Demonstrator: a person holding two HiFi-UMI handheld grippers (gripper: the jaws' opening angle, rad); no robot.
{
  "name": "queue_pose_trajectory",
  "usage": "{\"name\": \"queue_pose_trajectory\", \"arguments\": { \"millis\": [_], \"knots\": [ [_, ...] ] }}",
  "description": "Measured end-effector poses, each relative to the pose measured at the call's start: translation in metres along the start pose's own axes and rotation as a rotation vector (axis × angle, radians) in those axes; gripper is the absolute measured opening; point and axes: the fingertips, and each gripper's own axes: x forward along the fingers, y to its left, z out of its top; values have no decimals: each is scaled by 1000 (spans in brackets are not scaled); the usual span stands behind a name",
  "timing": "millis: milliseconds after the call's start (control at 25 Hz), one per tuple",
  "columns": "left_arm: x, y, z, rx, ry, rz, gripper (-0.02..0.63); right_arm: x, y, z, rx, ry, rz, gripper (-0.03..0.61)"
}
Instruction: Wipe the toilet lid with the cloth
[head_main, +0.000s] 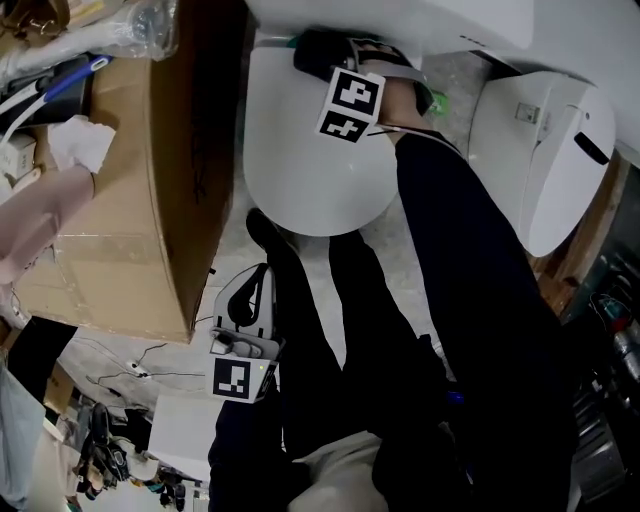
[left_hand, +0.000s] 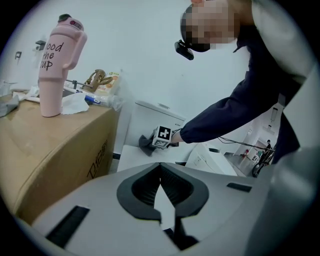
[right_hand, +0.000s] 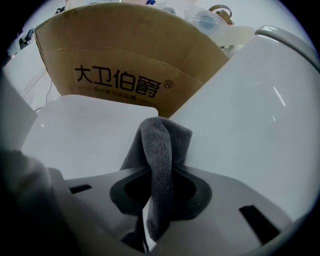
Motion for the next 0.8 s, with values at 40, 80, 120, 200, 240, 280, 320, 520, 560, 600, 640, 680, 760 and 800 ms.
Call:
{"name": "queue_pose_trajectory", "arguments": {
  "millis": [40,80,120,200,240,280,320,520,560,600,640,680,760,800],
  "knots": [
    [0,-2,0,-3,-1,-3,12,3,-3,5,-4,-2,-13,73],
    [1,-4,-1,-3,0,-7,12,7,-4,8,-13,0,-21,72],
    [1,-6,-2,-4,3,-11,12,11,-3,10,-25,6,-24,73],
    [1,-8,-6,-14,11,-11,14,21,4,10,-47,29,-19,72],
    [1,-7,-8,-20,14,-10,14,25,9,8,-56,43,-17,72],
    [1,-6,-9,-25,16,-9,14,29,13,6,-60,54,-20,73],
    [1,-5,-10,-28,17,-8,14,31,15,6,-59,59,-29,72],
    [-1,7,-11,-25,15,-1,12,25,39,6,-62,69,4,72],
    [-1,10,-9,-25,10,3,12,22,48,6,-75,70,15,72],
    [-2,13,-7,-23,3,8,12,19,57,6,-84,70,23,72],
    [-2,16,-5,-19,-4,11,12,16,66,5,-87,70,30,72],
    [-3,19,-3,-14,-11,13,12,13,76,5,-86,69,36,72],
    [-6,26,-1,-4,-19,22,14,4,99,6,-89,63,53,72],
    [-8,30,0,-1,-22,28,14,0,111,6,-95,58,63,72]
  ]
}}
